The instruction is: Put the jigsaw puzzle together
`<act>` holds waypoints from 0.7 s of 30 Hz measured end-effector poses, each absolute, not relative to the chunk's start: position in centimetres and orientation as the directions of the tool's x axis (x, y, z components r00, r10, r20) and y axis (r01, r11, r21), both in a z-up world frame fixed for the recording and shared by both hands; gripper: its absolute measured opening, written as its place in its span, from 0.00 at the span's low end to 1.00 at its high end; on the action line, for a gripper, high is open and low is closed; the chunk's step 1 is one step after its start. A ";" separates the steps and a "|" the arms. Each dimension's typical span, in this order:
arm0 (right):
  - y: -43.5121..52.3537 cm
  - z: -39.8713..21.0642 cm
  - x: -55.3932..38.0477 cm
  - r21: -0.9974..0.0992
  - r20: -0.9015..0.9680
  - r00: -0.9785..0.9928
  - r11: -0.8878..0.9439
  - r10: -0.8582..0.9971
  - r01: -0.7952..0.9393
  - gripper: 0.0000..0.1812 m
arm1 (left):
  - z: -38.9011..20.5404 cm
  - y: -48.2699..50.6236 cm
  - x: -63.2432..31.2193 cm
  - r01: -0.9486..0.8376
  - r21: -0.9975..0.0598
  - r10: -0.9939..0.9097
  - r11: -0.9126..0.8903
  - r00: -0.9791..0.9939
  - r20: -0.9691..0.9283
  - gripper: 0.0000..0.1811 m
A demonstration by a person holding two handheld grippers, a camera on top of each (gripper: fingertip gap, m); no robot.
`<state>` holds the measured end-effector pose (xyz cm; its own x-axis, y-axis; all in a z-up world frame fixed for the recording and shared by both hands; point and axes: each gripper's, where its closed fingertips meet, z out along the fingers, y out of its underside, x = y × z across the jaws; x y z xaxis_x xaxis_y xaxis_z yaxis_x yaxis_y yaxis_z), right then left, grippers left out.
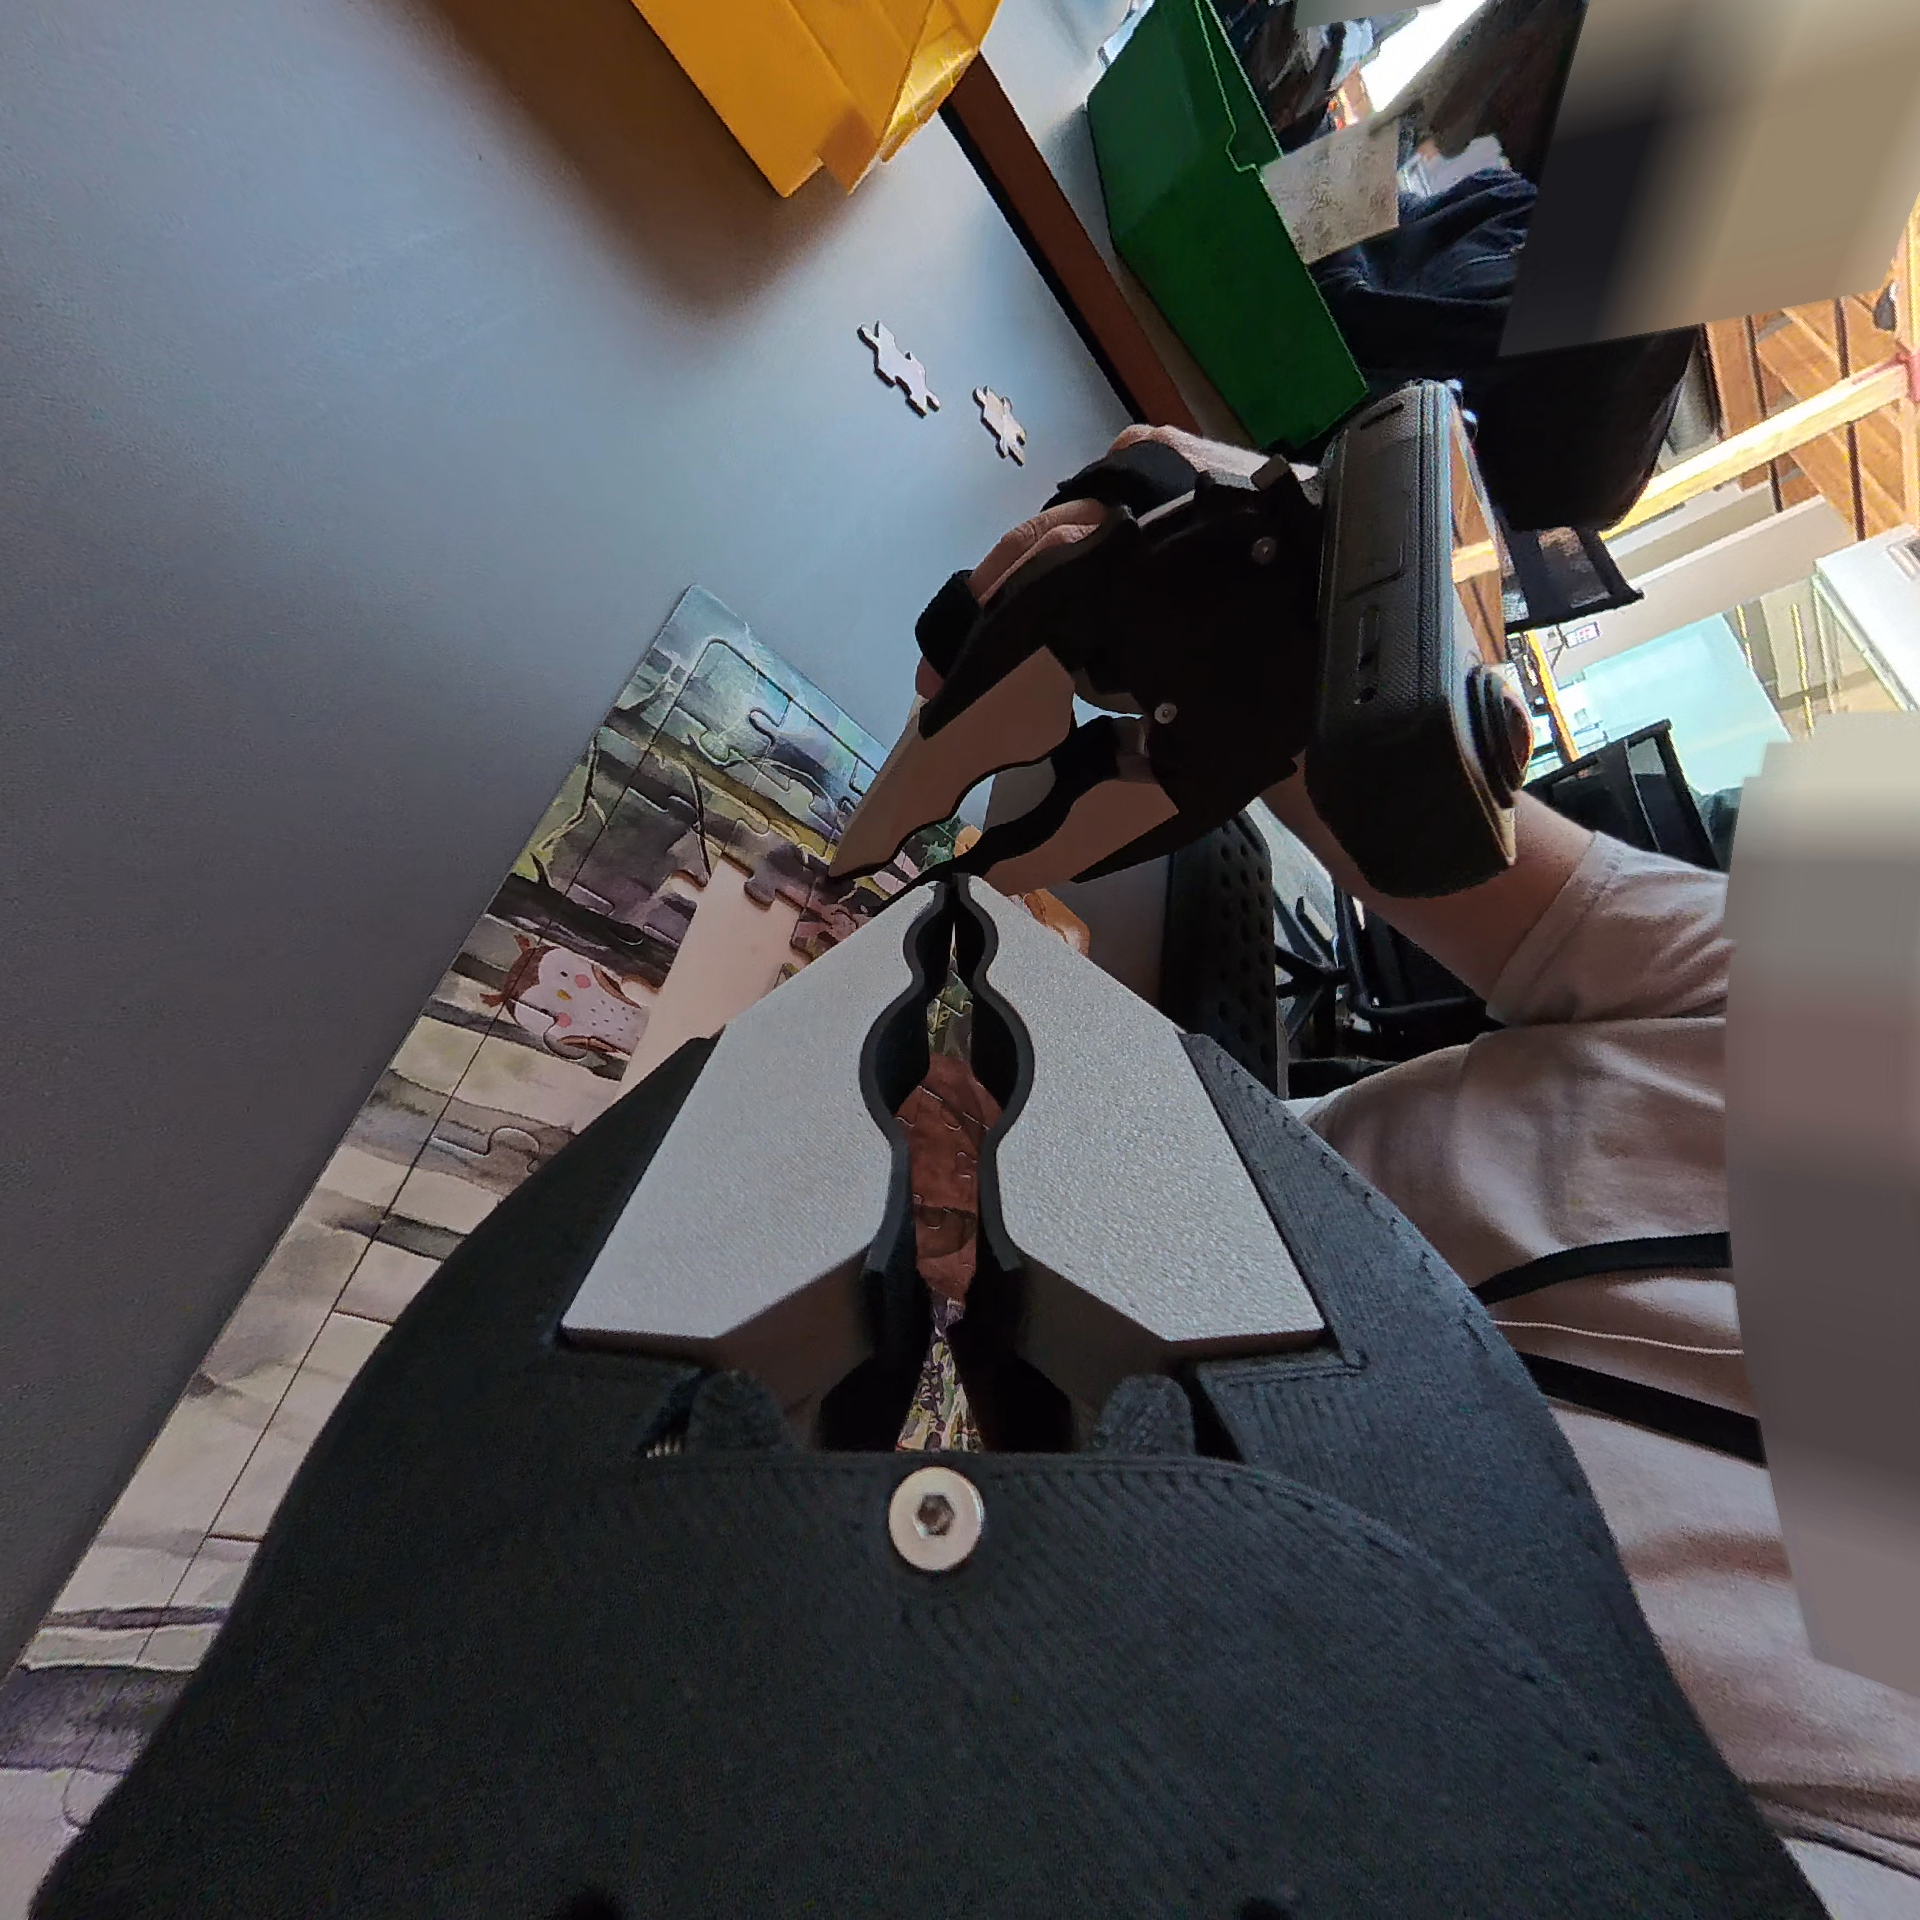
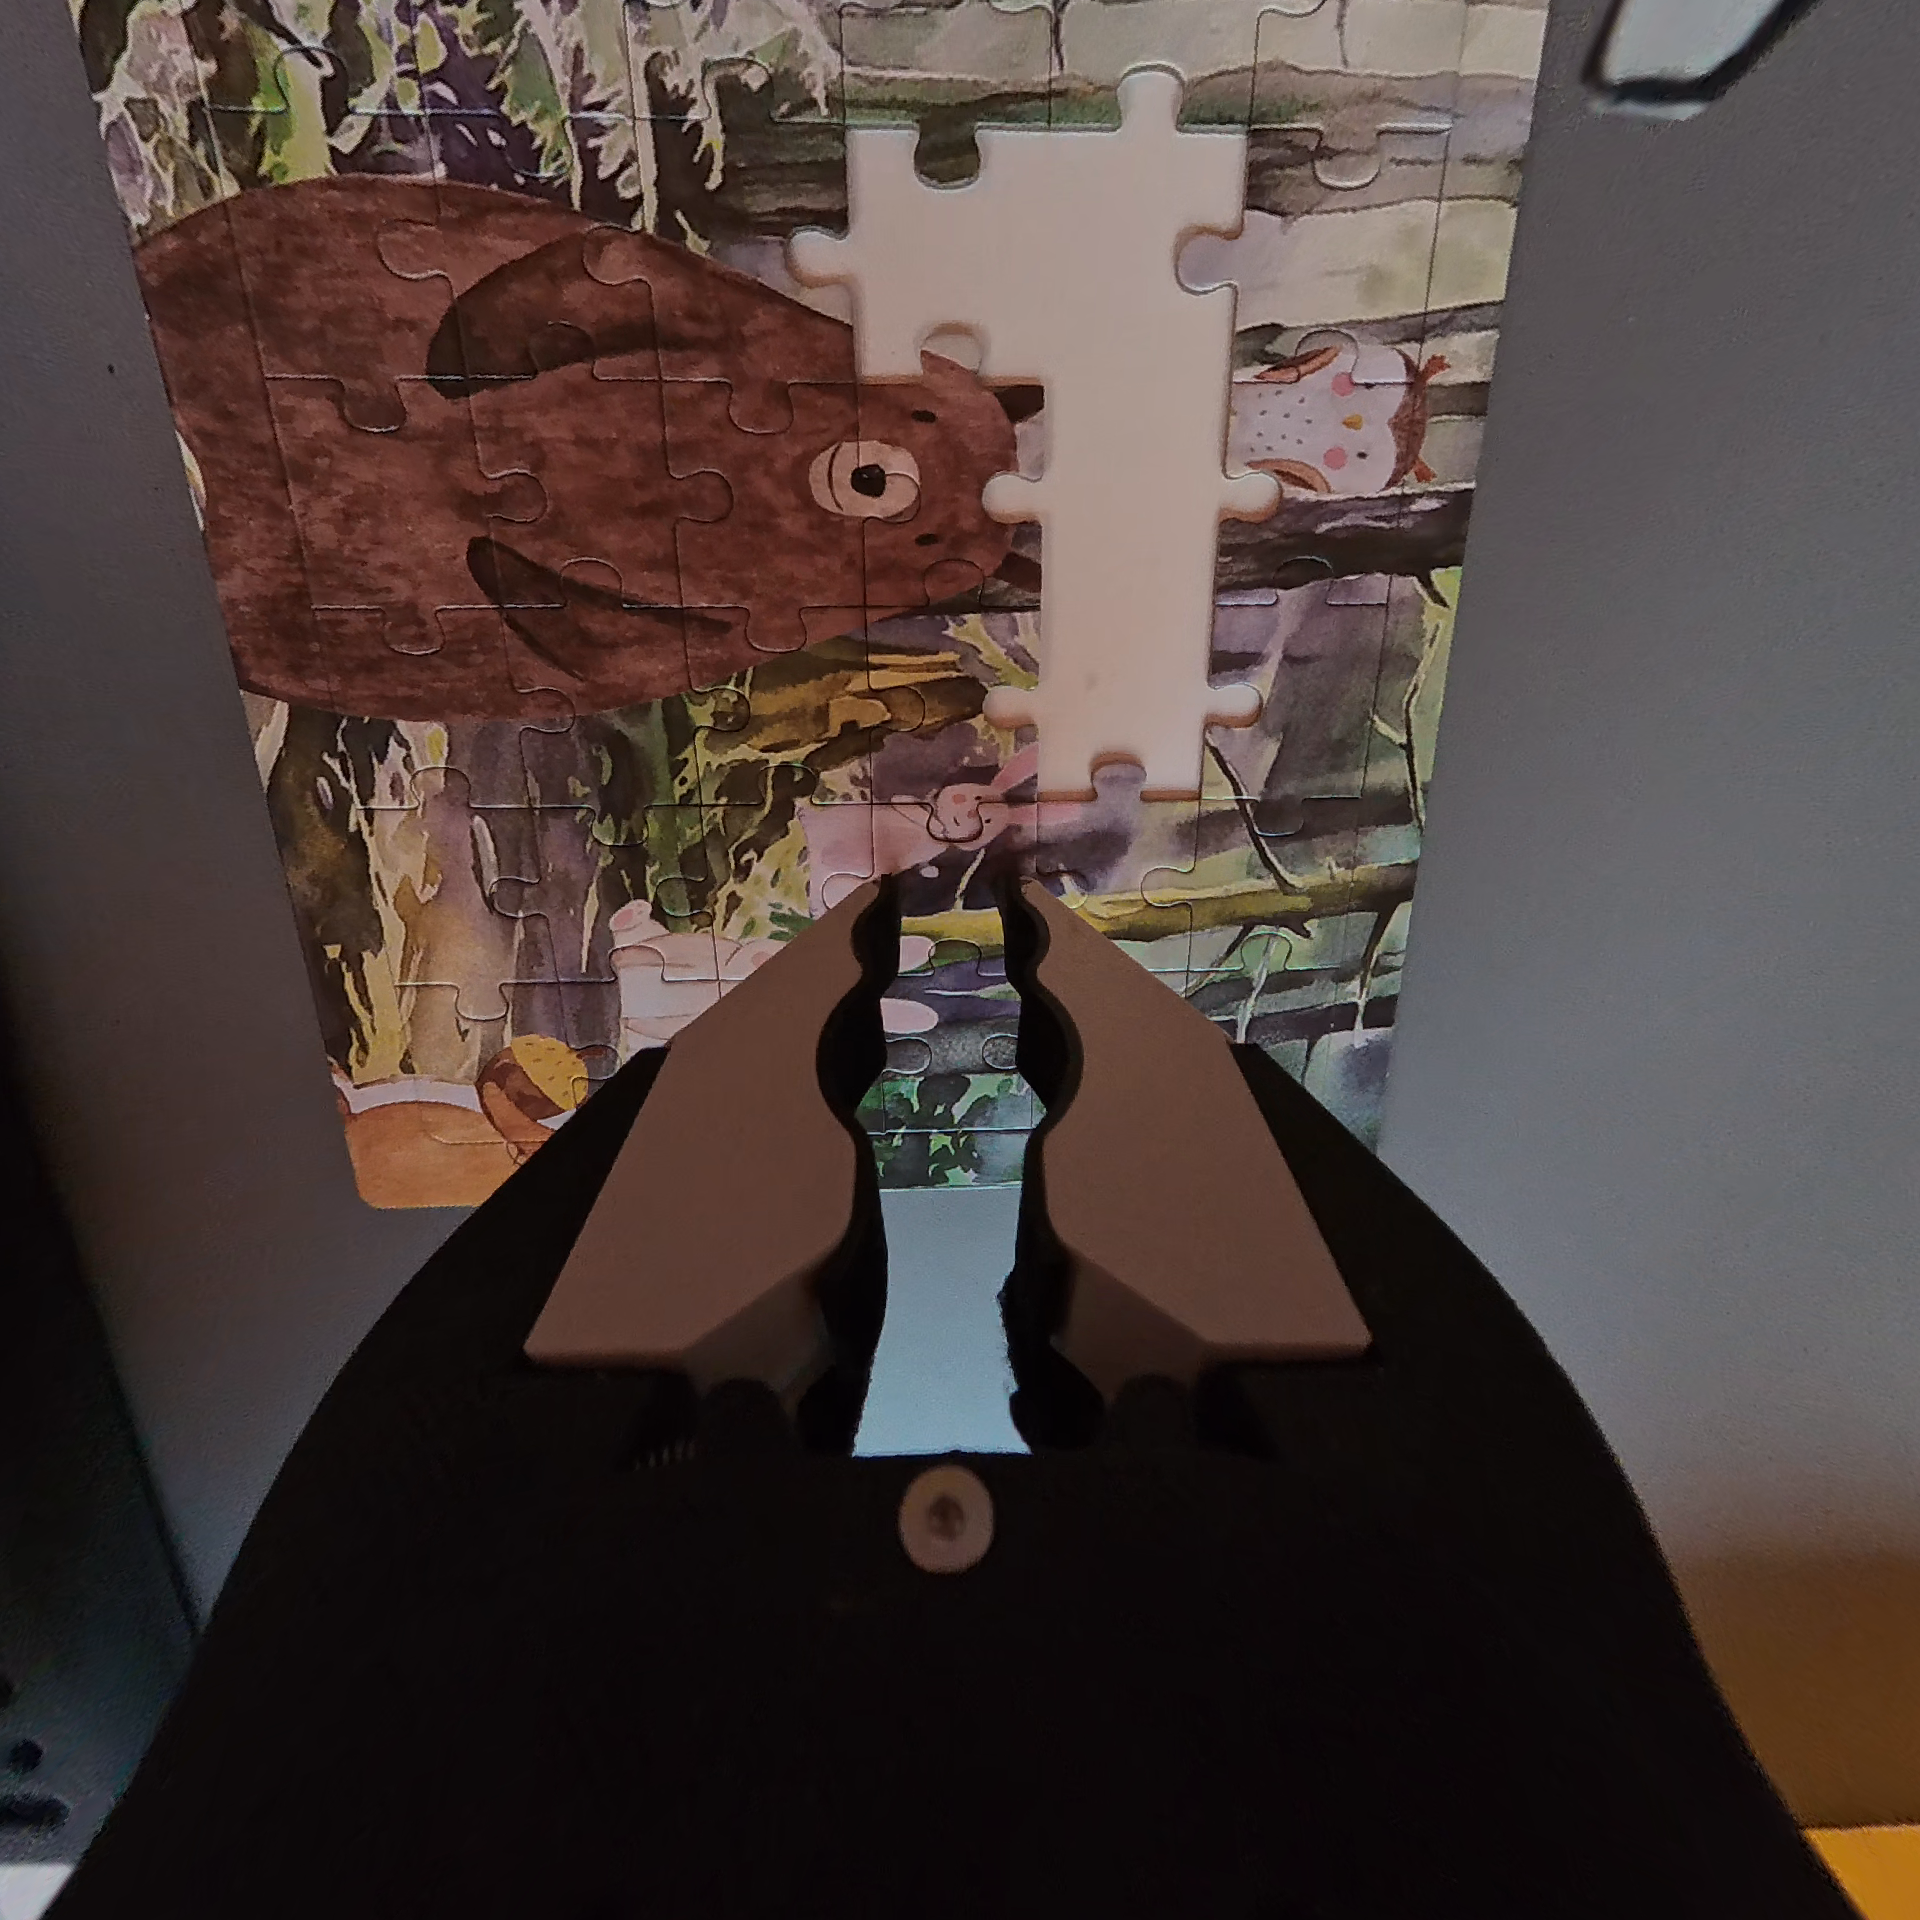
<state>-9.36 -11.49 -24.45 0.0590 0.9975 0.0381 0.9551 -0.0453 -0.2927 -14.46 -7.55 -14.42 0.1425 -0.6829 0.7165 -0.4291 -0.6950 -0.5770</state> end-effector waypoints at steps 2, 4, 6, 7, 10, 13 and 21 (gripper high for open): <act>-11.5 -24.5 -9.4 -0.279 0.031 0.053 -0.042 0.998 0.959 0.10 | -14.4 -7.4 -14.7 -0.422 -0.575 -0.678 -0.701 0.144 0.721 0.00; -11.5 -24.5 -9.4 -0.273 0.021 0.051 -0.044 0.998 0.961 0.10 | -14.3 -7.3 -14.9 -0.416 -0.574 -0.674 -0.705 0.144 0.724 0.00; -11.4 -24.5 -9.4 -0.271 0.011 0.052 -0.047 0.999 0.961 0.10 | -14.2 -7.2 -15.0 -0.410 -0.576 -0.674 -0.707 0.143 0.725 0.00; -11.4 -24.5 -9.4 -0.269 0.006 0.051 -0.047 0.999 0.962 0.10 | -14.1 -7.2 -15.1 -0.408 -0.577 -0.674 -0.707 0.142 0.725 0.00; -11.4 -24.5 -9.4 -0.249 0.001 0.055 -0.053 0.998 0.967 0.10 | -14.0 -7.1 -15.2 -0.402 -0.581 -0.675 -0.708 0.142 0.724 0.00; -11.4 -24.6 -9.4 -0.221 -0.001 0.069 -0.068 0.998 0.973 0.10 | -14.0 -7.1 -15.3 -0.400 -0.579 -0.672 -0.711 0.143 0.727 0.00; -11.4 -24.6 -9.5 -0.176 0.003 0.082 -0.080 0.997 0.981 0.09 | -14.0 -7.2 -15.2 -0.403 -0.579 -0.673 -0.709 0.139 0.726 0.00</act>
